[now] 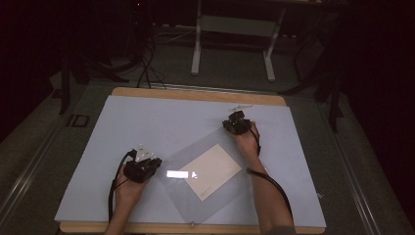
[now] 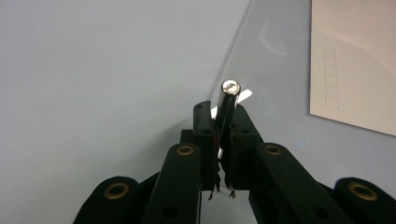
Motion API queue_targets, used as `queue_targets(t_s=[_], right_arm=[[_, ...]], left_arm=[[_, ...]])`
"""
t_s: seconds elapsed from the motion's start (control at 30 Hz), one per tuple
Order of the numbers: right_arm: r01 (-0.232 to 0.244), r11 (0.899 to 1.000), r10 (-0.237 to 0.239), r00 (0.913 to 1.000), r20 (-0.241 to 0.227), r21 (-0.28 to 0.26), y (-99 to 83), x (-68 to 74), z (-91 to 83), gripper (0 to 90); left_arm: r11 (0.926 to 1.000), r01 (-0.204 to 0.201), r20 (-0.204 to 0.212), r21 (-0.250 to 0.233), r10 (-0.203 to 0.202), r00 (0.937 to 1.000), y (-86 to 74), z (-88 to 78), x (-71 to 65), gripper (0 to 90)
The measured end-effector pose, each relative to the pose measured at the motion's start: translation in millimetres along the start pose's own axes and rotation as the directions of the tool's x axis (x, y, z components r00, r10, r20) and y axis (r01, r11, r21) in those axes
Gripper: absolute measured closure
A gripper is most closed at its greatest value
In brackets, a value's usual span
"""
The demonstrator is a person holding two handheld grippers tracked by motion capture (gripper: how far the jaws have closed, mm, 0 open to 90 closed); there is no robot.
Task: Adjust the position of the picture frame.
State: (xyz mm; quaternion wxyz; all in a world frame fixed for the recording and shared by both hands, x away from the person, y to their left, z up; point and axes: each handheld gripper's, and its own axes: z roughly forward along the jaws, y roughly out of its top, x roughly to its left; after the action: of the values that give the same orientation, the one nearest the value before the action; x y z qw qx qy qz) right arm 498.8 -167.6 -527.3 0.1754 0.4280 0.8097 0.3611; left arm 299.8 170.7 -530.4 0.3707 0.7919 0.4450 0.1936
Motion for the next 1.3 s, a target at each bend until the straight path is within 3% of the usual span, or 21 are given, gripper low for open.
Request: queue_targets(t_s=[0.37,0.6,0.87,1.07,1.3], right_arm=[[-0.007,1.0,0.007,1.0,-0.006,0.002,0.2,-0.7,-0.2,85.1],[-0.007,1.0,0.007,0.9998,-0.019,0.012,1.5,-2.5,-0.4,85.1],[-0.028,0.999,0.028,0.9996,-0.004,0.021,6.9,-3.2,-6.3,85.2],[-0.058,0.997,0.058,0.9983,-0.003,0.042,11.2,-7.0,-14.2,84.9],[-0.07,0.994,0.074,0.9963,-0.043,0.084,10.2,-14.6,-29.1,84.3]], left_arm=[[0.9999,0.013,0.018,-0.001,-0.013,0.9998,0.2,-0.2,2.4,84.7],[0.9991,0.042,0.034,0.0,-0.042,0.9985,0.5,-0.1,4.6,84.3],[0.9971,0.075,0.052,-0.011,-0.075,0.9958,7.4,-1.5,8.6,83.1],[0.9951,0.098,0.06,-0.012,-0.097,0.9935,14.7,0.6,16.9,82.6],[0.9915,0.128,0.05,-0.022,-0.127,0.9907,29.8,4.1,34.4,82.2]])
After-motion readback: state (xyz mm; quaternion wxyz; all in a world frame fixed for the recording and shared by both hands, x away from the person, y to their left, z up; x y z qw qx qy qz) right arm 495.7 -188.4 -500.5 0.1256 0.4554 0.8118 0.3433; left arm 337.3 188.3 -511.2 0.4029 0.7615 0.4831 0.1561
